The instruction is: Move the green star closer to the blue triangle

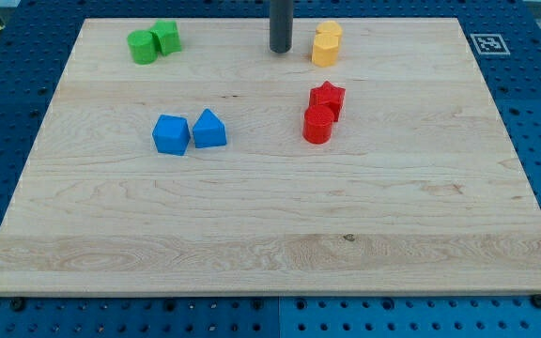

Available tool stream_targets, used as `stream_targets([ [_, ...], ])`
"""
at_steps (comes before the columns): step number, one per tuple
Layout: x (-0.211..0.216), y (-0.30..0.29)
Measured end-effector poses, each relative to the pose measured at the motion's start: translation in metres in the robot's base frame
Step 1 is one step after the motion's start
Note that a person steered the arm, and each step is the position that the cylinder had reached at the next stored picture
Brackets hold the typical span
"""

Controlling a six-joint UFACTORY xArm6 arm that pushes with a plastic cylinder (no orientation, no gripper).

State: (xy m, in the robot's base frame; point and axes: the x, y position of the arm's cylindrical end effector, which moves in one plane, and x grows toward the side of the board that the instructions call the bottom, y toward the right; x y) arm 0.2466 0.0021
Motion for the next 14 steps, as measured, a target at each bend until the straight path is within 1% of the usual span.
stream_targets([
  [1,-0.032,-0.025],
  [2,-0.049,-0.079],
  [3,-0.054,-0.109],
  [5,-0.049,-0.171],
  [6,-0.037,-0.172],
  [8,0.013,-0.131],
  [9,0.031,-0.129],
  [10,0.026,-0.161],
  [11,0.008,-0.183],
  [12,0.022,-0.194],
  [14,0.057,-0.164],
])
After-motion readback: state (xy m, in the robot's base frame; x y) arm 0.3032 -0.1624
